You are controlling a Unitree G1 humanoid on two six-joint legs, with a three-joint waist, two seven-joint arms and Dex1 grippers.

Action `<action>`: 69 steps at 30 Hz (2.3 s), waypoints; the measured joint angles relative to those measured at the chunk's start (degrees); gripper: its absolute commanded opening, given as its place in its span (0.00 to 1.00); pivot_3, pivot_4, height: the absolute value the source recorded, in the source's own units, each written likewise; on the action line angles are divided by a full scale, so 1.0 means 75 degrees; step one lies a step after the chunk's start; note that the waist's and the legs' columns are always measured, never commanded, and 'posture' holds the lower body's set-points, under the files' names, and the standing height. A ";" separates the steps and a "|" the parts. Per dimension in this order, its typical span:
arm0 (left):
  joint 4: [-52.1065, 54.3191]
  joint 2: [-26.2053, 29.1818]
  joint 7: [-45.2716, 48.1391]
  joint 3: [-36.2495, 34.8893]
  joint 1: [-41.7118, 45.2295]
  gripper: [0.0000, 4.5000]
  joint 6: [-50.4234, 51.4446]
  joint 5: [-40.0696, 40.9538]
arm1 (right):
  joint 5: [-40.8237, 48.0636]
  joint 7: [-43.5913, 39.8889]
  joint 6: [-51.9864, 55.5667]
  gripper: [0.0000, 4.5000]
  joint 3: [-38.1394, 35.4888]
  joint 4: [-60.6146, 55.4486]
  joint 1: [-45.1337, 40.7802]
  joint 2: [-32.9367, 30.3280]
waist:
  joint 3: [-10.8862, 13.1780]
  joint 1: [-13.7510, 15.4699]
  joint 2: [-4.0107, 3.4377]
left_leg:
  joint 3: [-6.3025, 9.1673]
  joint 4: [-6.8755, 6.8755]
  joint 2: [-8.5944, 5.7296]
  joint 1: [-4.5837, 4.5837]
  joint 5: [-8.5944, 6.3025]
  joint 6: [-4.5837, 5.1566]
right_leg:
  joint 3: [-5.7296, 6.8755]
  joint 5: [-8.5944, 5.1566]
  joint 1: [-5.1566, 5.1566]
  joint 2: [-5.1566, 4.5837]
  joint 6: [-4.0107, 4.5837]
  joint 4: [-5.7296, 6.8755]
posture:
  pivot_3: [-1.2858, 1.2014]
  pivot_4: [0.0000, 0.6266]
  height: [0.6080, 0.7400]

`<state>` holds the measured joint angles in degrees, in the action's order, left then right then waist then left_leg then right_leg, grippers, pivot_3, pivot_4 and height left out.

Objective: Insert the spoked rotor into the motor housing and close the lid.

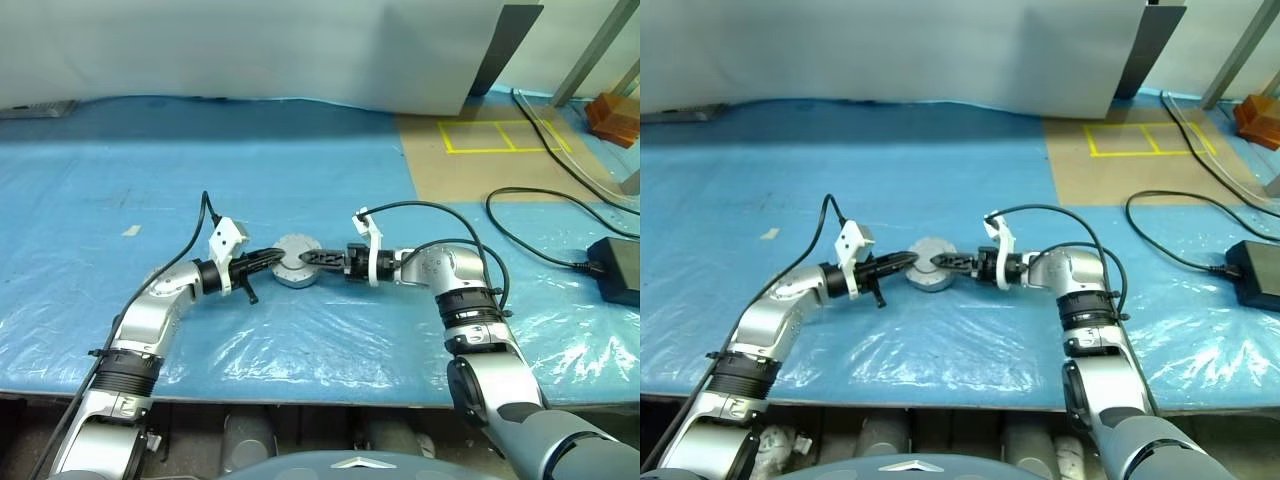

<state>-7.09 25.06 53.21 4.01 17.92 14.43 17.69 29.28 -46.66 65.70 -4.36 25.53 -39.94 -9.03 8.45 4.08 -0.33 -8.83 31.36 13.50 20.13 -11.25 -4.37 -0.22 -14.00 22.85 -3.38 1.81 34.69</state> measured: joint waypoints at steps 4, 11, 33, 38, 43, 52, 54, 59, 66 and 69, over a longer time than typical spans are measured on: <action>0.0005 0.0000 -0.0015 -0.0004 0.0006 0.01 0.0000 0.0000 | -0.0001 0.0110 -0.0177 0.72 -0.0068 0.0117 -0.0024 0.0052 | 0.0001 0.0000 -0.0001 | 0.0000 -0.0001 0.0000 0.0005 0.0000 -0.0001 | 0.0000 0.0001 0.0003 0.0002 -0.0002 -0.0002 | 0.52 0.24 1.00; 0.0027 -0.0002 -0.0032 -0.0041 0.0015 0.01 -0.0029 0.0009 | 0.0197 0.0069 -0.0163 0.40 -0.0236 0.0097 0.0025 -0.0014 | 0.0000 0.0025 -0.0001 | 0.0000 -0.0007 -0.0001 0.0008 0.0001 -0.0001 | 0.0005 0.0010 0.0004 0.0001 -0.0028 -0.0001 | 0.52 0.24 1.00; 0.0748 0.0232 -0.0048 -0.0329 -0.0198 0.01 0.0730 0.0531 | 0.0343 0.0453 -0.0031 0.25 -0.0499 0.0166 -0.0038 0.0341 | 0.0006 -0.0050 0.0006 | -0.0004 -0.0007 0.0015 0.0025 0.0001 -0.0003 | 0.0001 0.0009 0.0038 0.0021 -0.0025 0.0009 | 0.52 0.24 1.00; 0.2156 0.0781 -0.0116 -0.1326 0.0016 0.01 0.2066 0.1988 | 0.0468 0.0714 0.0085 0.25 -0.0777 0.0575 -0.0293 0.0414 | 0.0009 -0.0033 0.0005 | -0.0002 -0.0006 0.0020 0.0053 0.0001 -0.0006 | 0.0007 0.0007 0.0056 0.0028 -0.0021 0.0007 | 0.52 0.24 1.00; 0.2426 0.1161 -0.0449 -0.2361 0.0153 0.01 0.2605 0.2684 | 0.0584 0.0801 0.0144 0.25 -0.0901 0.0676 -0.0295 0.0429 | 0.0010 -0.0038 0.0004 | -0.0002 -0.0006 0.0020 0.0055 -0.0003 -0.0013 | 0.0007 0.0008 0.0058 0.0030 -0.0023 0.0003 | 0.52 0.24 1.00; 0.2096 0.0907 -0.1158 -0.2650 -0.0669 0.01 0.2734 0.2699 | 0.0691 0.0995 0.0337 0.25 -0.1116 0.0676 -0.0334 0.0479 | 0.0011 -0.0007 0.0006 | 0.0008 -0.0003 0.0022 0.0071 -0.0003 -0.0013 | 0.0020 0.0009 0.0061 0.0029 -0.0024 0.0002 | 0.52 0.24 1.00; 0.2089 0.0855 -0.1251 -0.2647 -0.0667 0.01 0.2733 0.2699 | 0.0688 0.1012 0.0311 0.25 -0.1122 0.0677 -0.0335 0.0474 | 0.0011 -0.0014 0.0008 | 0.0010 0.0001 0.0023 0.0070 -0.0003 -0.0014 | 0.0020 0.0009 0.0061 0.0030 -0.0024 0.0006 | 0.52 0.24 1.00; 0.2091 0.0838 -0.1350 -0.2645 -0.0662 0.01 0.2733 0.2700 | 0.0685 0.1113 0.0278 0.25 -0.1136 0.0815 -0.0418 0.0481 | 0.0011 -0.0020 0.0009 | 0.0009 0.0008 0.0022 0.0068 -0.0003 -0.0013 | 0.0017 0.0009 0.0061 0.0029 -0.0024 0.0011 | 0.52 0.24 1.00; 0.2162 0.0737 -0.1352 -0.2622 -0.0999 0.01 0.2919 0.2916 | 0.1084 0.1614 0.0721 0.25 -0.2061 0.1361 -0.0840 0.0577 | 0.0013 0.0001 0.0010 | 0.0011 0.0019 0.0021 0.0104 -0.0003 -0.0013 | 0.0020 0.0009 0.0080 0.0028 -0.0024 0.0010 | 0.52 0.24 1.00; 0.2210 0.0539 -0.1302 -0.2780 -0.1322 0.01 0.3360 0.3660 | 0.1774 0.1608 0.1179 0.25 -0.2728 0.1301 -0.1094 0.0562 | 0.0016 0.0025 0.0014 | 0.0016 0.0029 0.0024 0.0157 -0.0001 -0.0012 | 0.0025 0.0011 0.0130 0.0037 -0.0025 0.0019 | 0.52 0.24 1.00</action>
<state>9.48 29.10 43.45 -16.84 8.01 39.64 45.14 42.58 -34.60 74.54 -24.81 35.29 -48.15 -4.81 8.57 4.27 -0.22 -8.71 31.58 13.68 21.31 -11.26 -4.46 -0.03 -13.92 23.83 -3.11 1.62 34.84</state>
